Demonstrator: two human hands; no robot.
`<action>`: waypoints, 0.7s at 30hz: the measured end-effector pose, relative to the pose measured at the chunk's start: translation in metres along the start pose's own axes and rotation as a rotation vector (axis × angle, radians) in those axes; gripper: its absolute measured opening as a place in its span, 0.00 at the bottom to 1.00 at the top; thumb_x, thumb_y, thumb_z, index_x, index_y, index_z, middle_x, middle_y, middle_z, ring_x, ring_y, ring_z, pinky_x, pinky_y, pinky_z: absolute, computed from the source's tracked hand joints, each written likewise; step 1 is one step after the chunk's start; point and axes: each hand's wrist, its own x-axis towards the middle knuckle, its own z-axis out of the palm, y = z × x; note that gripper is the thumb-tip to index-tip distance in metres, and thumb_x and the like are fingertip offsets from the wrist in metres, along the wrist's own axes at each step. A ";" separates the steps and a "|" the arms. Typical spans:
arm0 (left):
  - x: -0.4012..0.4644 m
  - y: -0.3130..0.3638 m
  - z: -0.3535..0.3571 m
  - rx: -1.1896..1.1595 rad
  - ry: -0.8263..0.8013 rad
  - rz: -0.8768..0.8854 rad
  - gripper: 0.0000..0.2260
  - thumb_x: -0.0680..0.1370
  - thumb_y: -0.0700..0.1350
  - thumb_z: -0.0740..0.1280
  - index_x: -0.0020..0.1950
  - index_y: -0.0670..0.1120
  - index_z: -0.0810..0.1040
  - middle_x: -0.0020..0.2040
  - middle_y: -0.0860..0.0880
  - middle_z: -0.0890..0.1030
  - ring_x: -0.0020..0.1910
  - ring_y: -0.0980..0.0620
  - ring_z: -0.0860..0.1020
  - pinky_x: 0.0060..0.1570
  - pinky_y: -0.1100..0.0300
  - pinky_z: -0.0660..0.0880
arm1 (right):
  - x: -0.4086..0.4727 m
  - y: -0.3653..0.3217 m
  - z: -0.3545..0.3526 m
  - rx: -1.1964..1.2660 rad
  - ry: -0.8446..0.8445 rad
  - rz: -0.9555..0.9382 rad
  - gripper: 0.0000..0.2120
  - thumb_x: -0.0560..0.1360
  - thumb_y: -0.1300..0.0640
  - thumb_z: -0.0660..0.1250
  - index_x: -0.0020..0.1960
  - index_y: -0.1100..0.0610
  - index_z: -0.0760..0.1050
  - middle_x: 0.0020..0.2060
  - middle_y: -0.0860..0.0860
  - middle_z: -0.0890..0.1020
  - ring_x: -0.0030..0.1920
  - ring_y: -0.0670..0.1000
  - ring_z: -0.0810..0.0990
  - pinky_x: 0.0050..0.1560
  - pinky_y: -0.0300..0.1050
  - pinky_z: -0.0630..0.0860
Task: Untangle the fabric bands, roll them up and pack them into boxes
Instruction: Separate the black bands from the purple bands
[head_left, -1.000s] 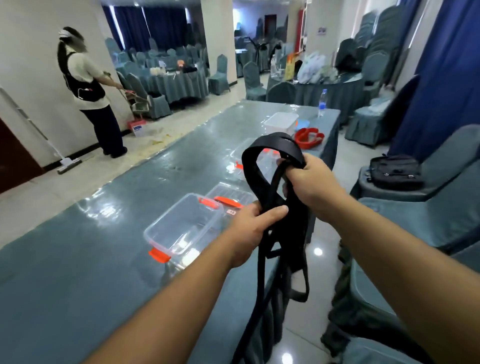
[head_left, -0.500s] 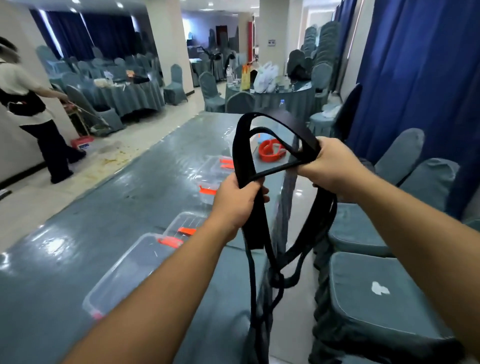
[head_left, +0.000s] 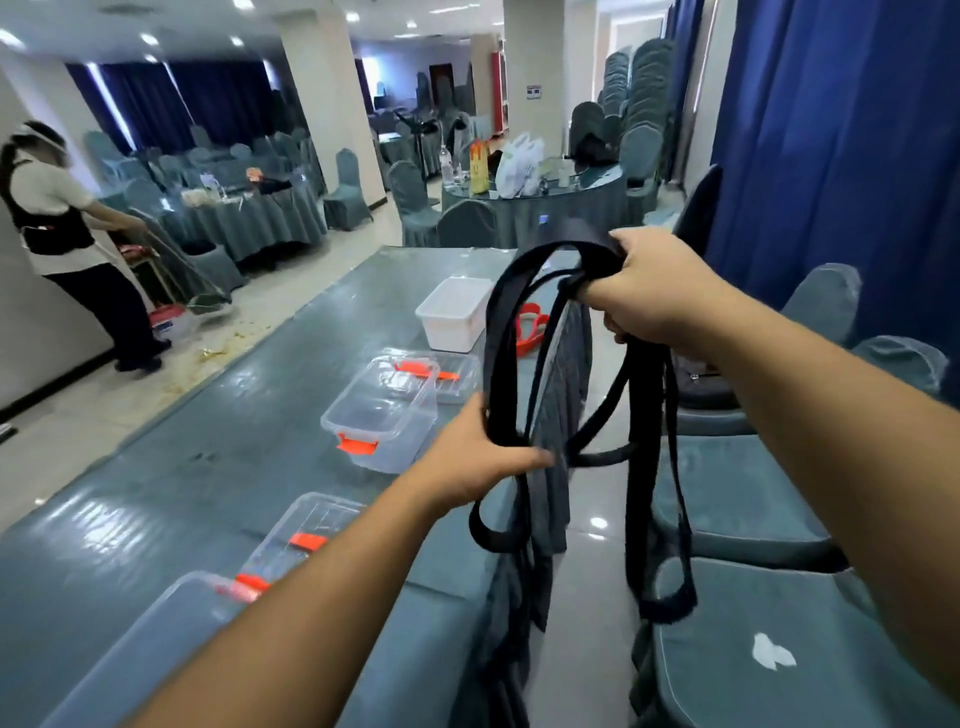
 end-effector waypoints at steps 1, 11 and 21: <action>0.011 -0.004 0.006 0.018 -0.025 -0.026 0.30 0.68 0.46 0.83 0.65 0.52 0.73 0.51 0.52 0.86 0.49 0.58 0.85 0.53 0.59 0.81 | 0.007 0.003 -0.007 -0.122 -0.018 -0.047 0.14 0.73 0.51 0.71 0.38 0.60 0.73 0.29 0.56 0.74 0.32 0.54 0.72 0.36 0.55 0.79; 0.109 0.014 0.023 -0.194 -0.052 0.088 0.50 0.67 0.51 0.83 0.81 0.60 0.58 0.73 0.53 0.75 0.72 0.55 0.75 0.70 0.54 0.73 | 0.074 0.040 -0.011 -0.328 -0.088 -0.100 0.07 0.74 0.57 0.64 0.39 0.59 0.74 0.29 0.51 0.77 0.30 0.53 0.73 0.32 0.46 0.71; 0.212 0.003 0.019 -0.268 -0.091 0.122 0.19 0.77 0.40 0.74 0.64 0.57 0.76 0.64 0.50 0.83 0.58 0.60 0.82 0.60 0.66 0.77 | 0.169 0.060 0.017 0.107 0.054 0.108 0.07 0.72 0.68 0.60 0.42 0.60 0.75 0.31 0.57 0.74 0.28 0.54 0.73 0.34 0.50 0.75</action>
